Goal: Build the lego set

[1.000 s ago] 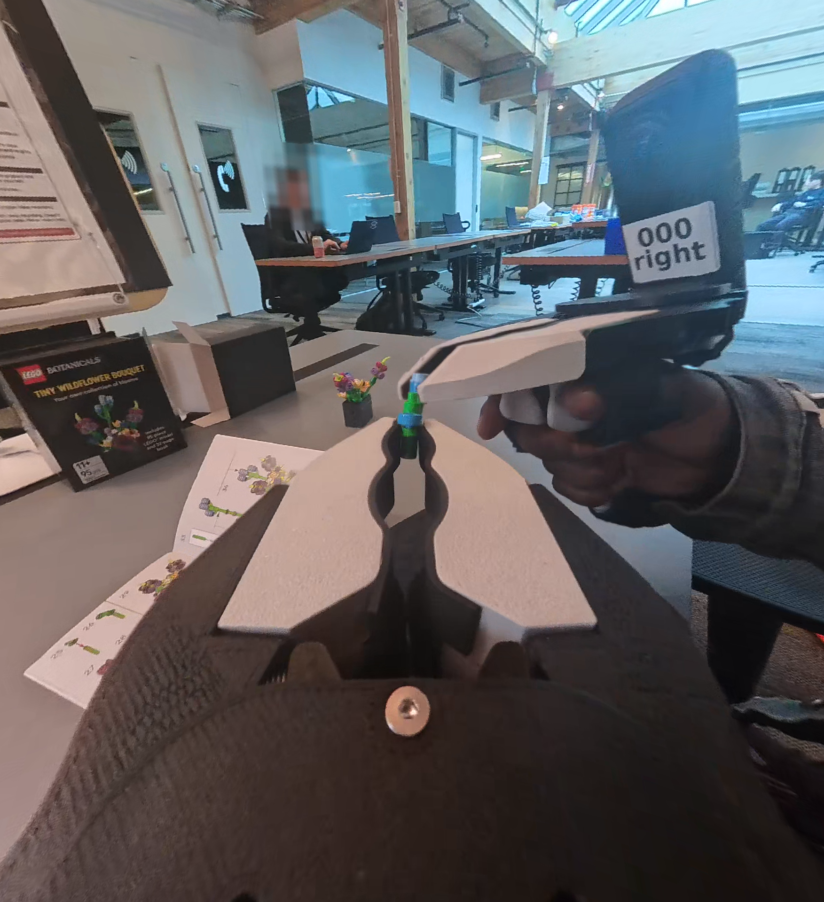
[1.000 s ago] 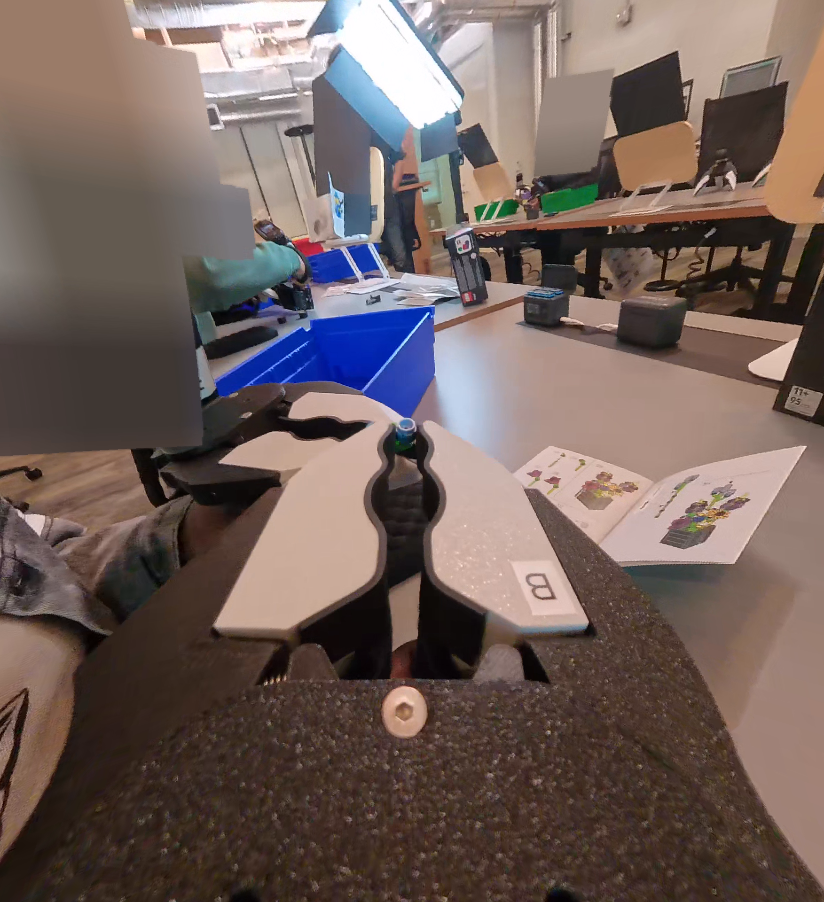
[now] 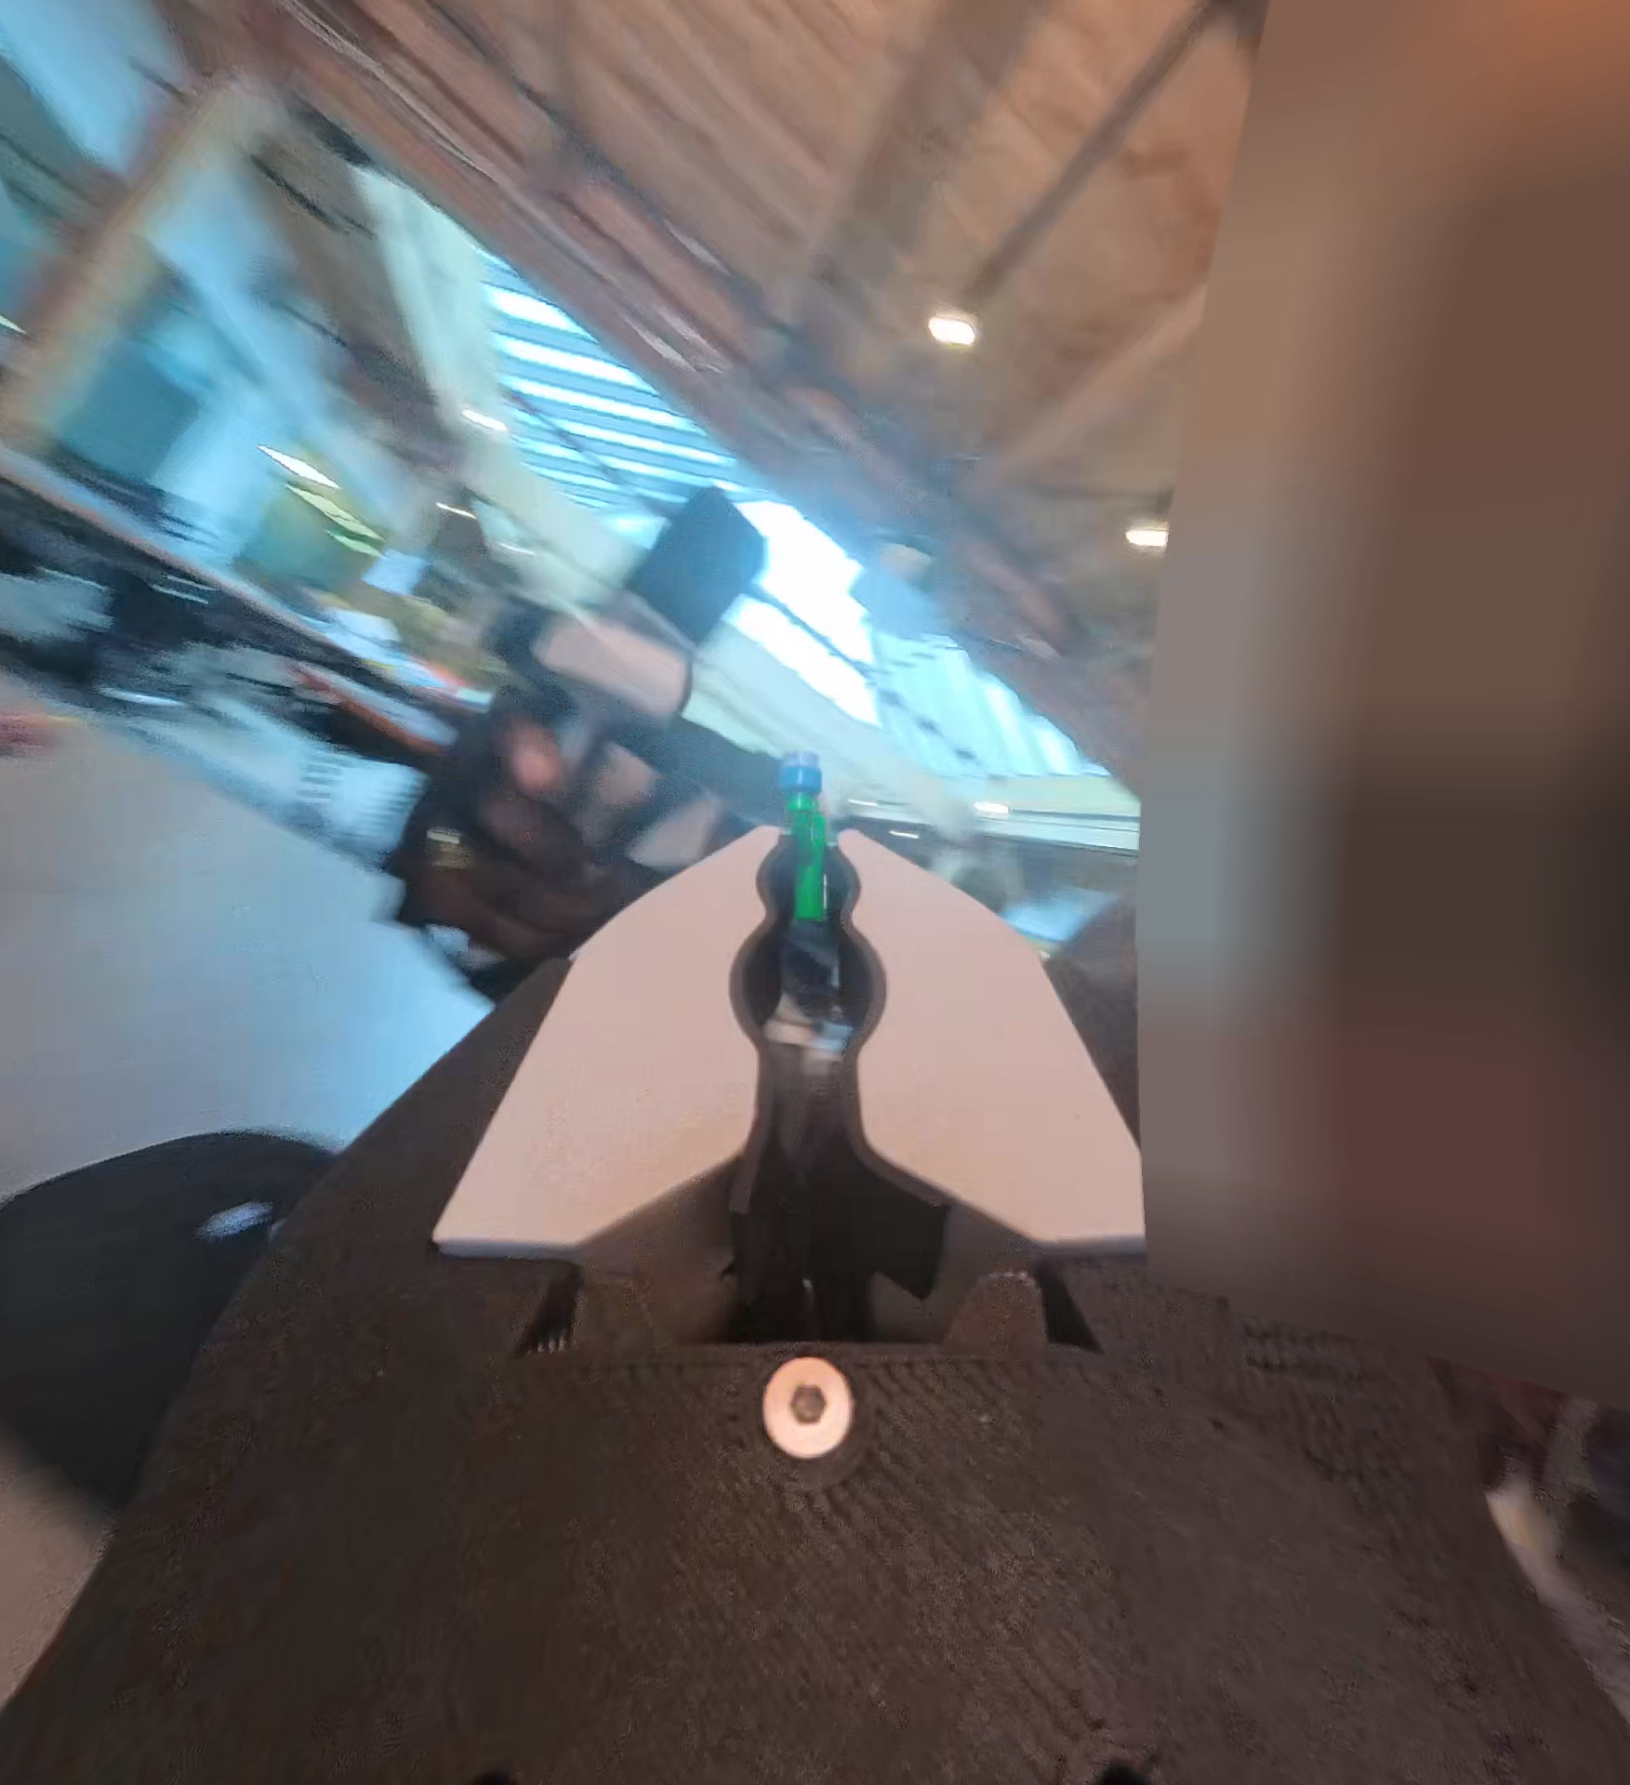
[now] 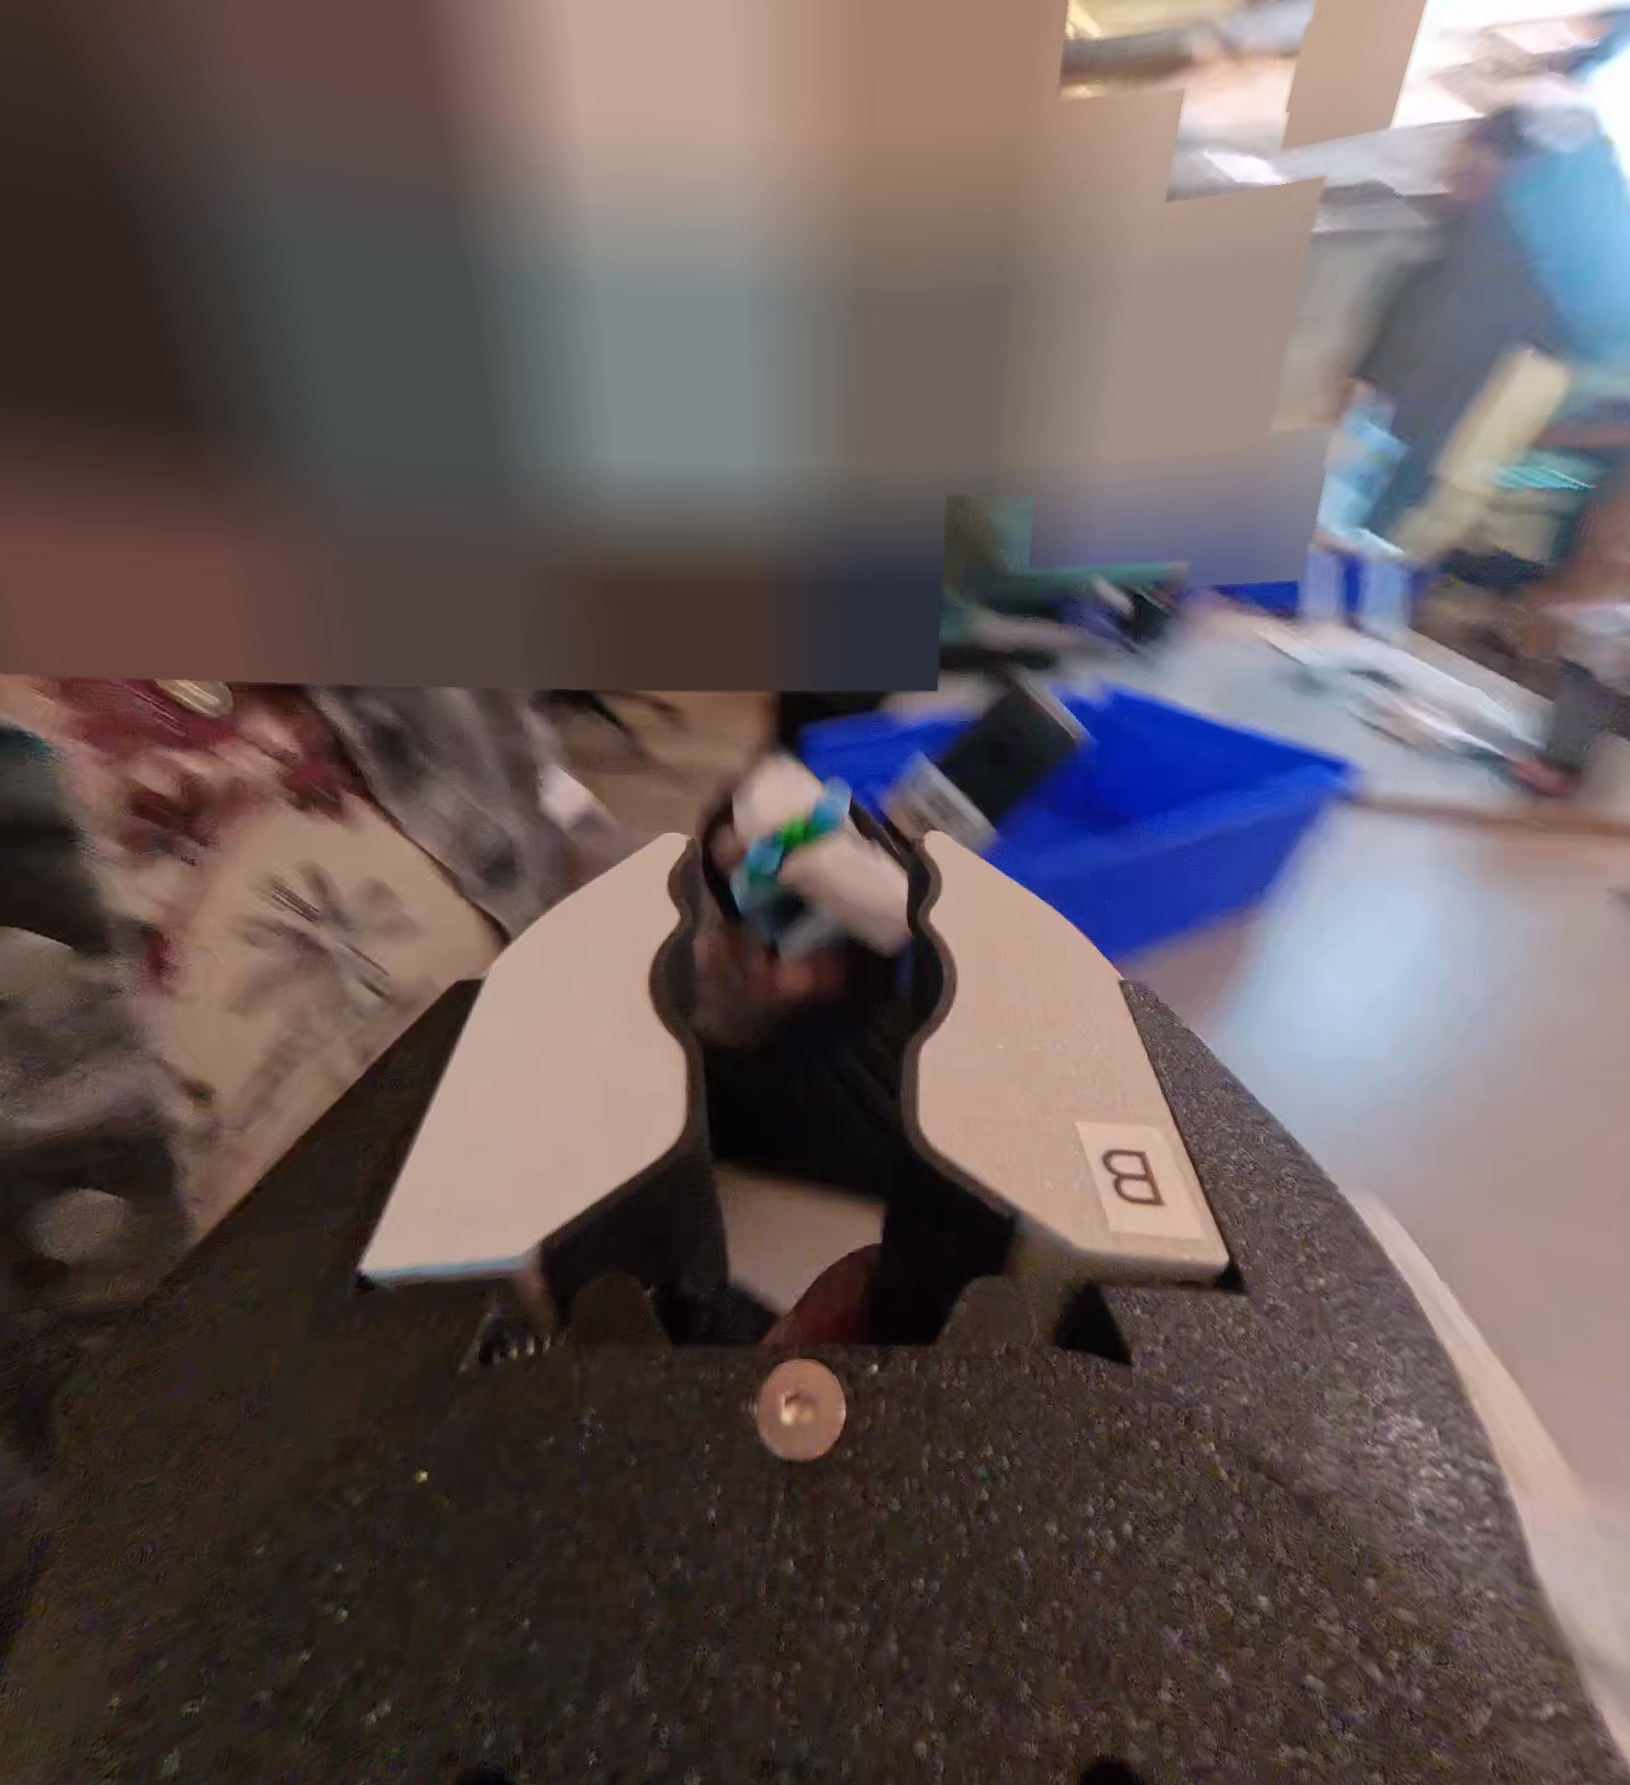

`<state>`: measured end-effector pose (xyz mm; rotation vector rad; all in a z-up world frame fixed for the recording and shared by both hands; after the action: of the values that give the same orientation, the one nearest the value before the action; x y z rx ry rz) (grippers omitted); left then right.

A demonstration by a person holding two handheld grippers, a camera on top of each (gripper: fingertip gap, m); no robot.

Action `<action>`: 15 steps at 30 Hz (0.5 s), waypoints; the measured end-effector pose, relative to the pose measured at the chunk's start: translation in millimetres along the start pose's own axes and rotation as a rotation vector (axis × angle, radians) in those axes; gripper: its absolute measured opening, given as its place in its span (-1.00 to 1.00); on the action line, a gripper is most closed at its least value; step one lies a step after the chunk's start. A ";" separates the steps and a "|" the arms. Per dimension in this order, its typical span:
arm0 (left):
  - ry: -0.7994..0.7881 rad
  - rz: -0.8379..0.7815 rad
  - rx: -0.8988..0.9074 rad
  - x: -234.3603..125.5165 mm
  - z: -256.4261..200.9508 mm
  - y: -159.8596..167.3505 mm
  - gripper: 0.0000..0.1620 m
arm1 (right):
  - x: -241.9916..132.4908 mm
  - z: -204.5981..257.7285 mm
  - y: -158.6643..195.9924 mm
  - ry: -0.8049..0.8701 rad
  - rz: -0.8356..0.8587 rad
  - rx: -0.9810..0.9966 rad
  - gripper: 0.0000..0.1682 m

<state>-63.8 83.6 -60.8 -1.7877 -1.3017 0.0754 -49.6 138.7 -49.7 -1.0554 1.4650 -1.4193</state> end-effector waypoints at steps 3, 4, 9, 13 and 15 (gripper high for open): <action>-0.256 -0.016 0.168 -24.7 28.1 -3.2 -0.93 | -27.5 6.6 71.7 0.276 0.400 -0.014 -0.70; -0.283 -0.014 0.189 -28.0 31.3 -1.5 -0.93 | -33.4 13.6 94.4 0.326 0.509 0.006 -0.75; -0.270 0.052 0.152 -22.7 40.3 20.2 -0.93 | -37.0 36.7 143.6 0.428 0.616 0.139 -0.88; -0.266 0.075 0.122 -20.9 43.0 25.5 -0.92 | -39.9 32.5 152.5 0.431 0.666 0.102 -0.90; -0.266 0.083 0.118 -21.1 43.4 26.7 -0.93 | -37.2 32.1 152.4 0.387 0.695 0.050 -0.88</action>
<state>-76.0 92.5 -113.9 -1.7729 -1.3764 0.4398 -11.4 166.1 -202.8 -0.1793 1.8179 -1.1619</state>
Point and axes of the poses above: each gripper's, where its closed fingertips meet, x out along the fingers, y out of its underside, z = x × y across the jaws, the point moved 2 cm from there along -x, back along the fingers, and after that the axes turned 7 degrees about -y, right-handed, at the moved point
